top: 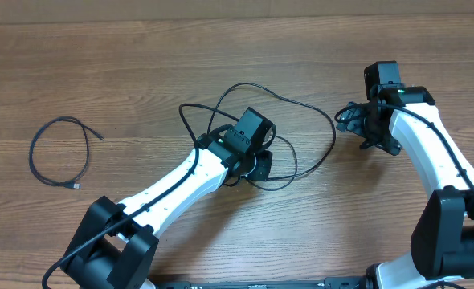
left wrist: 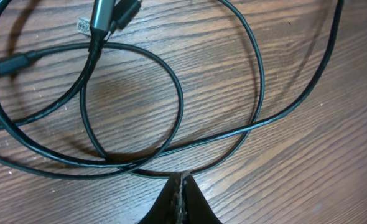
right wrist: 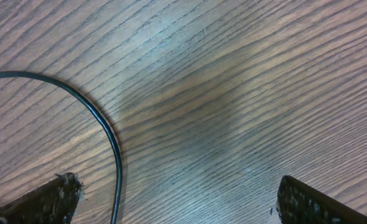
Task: Untangle cables
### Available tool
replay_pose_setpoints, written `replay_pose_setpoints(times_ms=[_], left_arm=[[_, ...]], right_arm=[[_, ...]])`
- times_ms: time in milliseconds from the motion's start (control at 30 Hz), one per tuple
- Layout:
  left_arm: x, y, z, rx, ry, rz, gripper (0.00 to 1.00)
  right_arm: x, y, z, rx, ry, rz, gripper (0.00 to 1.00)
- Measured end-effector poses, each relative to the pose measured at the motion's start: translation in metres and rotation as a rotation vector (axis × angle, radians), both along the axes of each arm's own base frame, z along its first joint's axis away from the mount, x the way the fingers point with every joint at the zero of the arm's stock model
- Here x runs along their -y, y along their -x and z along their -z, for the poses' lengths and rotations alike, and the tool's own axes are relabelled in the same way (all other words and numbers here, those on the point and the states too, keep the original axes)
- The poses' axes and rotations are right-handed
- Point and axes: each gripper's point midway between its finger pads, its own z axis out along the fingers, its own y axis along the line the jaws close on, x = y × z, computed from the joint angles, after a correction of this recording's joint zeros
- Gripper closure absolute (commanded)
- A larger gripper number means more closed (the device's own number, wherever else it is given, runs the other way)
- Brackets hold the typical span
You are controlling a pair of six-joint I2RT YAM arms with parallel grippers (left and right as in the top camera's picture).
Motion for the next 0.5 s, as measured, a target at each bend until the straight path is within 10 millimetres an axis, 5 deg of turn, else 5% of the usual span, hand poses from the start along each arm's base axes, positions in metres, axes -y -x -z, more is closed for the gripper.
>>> replay_pose_setpoints(times_ms=[200, 500], left_arm=[[0.002, -0.002, 0.003, -0.011, 0.009, -0.032, 0.96], [-0.003, 0.004, 0.046, -0.106, -0.062, -0.052, 0.95]], right_arm=[[0.0, 0.0, 0.0, 0.0, 0.0, 0.0, 0.0], [0.0, 0.0, 0.0, 0.0, 0.0, 0.0, 0.0]])
